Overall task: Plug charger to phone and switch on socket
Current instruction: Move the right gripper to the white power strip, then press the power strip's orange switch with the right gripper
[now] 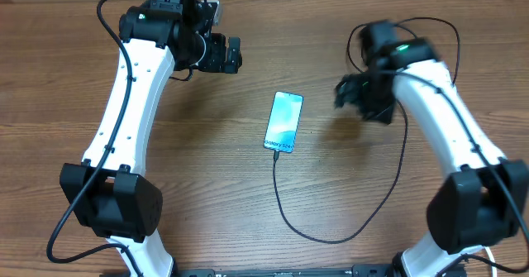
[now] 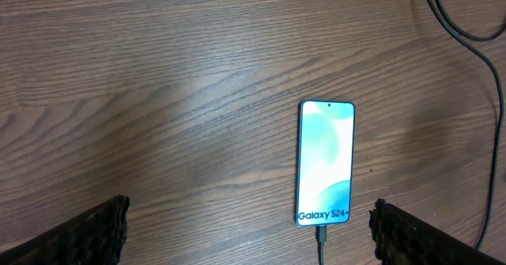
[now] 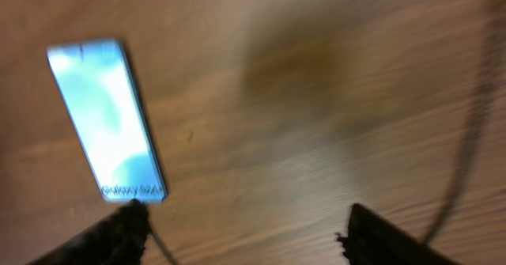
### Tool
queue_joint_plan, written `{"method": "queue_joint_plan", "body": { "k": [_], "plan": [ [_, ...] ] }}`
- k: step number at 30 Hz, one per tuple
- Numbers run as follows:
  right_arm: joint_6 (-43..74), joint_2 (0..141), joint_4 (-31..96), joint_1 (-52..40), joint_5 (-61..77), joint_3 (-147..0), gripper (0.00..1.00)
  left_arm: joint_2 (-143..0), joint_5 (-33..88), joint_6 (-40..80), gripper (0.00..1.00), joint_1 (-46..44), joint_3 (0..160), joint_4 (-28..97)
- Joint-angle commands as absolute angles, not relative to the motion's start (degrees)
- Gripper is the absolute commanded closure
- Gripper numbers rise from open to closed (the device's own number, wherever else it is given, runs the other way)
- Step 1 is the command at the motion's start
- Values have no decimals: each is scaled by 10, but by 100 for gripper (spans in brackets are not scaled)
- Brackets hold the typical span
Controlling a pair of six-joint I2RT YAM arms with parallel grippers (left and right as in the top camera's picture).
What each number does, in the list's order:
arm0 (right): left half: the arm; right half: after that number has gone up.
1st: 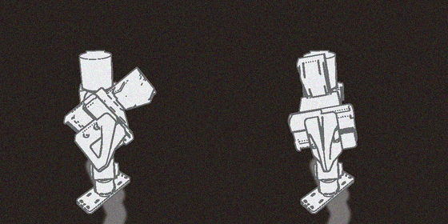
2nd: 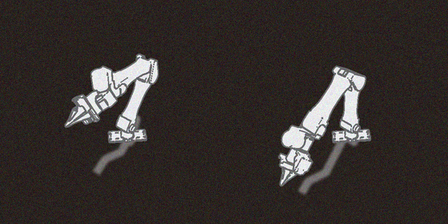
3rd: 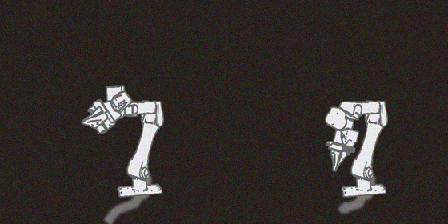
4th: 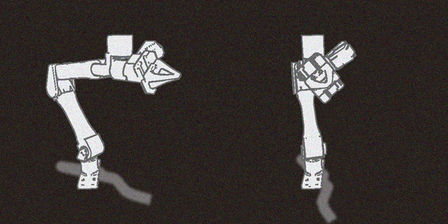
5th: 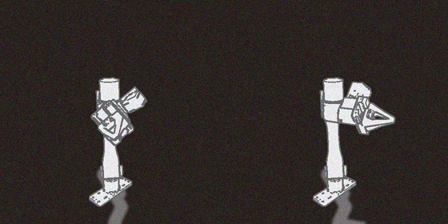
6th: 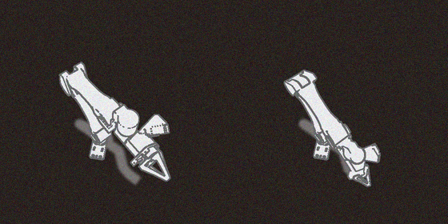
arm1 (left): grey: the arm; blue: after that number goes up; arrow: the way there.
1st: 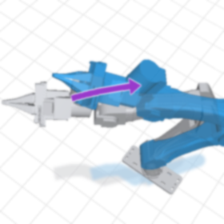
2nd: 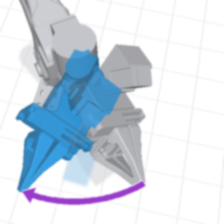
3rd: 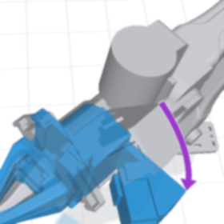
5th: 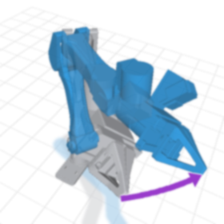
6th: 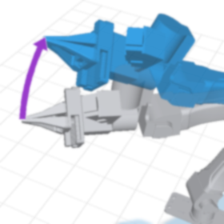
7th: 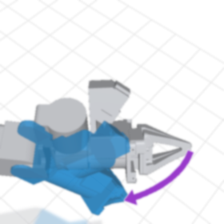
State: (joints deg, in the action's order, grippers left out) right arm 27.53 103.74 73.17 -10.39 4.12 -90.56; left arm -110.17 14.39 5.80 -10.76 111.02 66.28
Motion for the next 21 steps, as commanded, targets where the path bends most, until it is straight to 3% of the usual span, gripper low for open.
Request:
{"method": "queue_joint_plan", "body": {
  "k": [1,11,21],
  "plan": [
    [276,1011,733,-35,11,-935,14,-1094,142,53,0,-109,1117,664],
    [283,1020,707,124,-15,-928,6,-1094,142,53,0,-109,1117,663],
    [317,1021,628,183,-124,-872,0,-1094,142,53,1,-109,1117,664]
  ]
}}
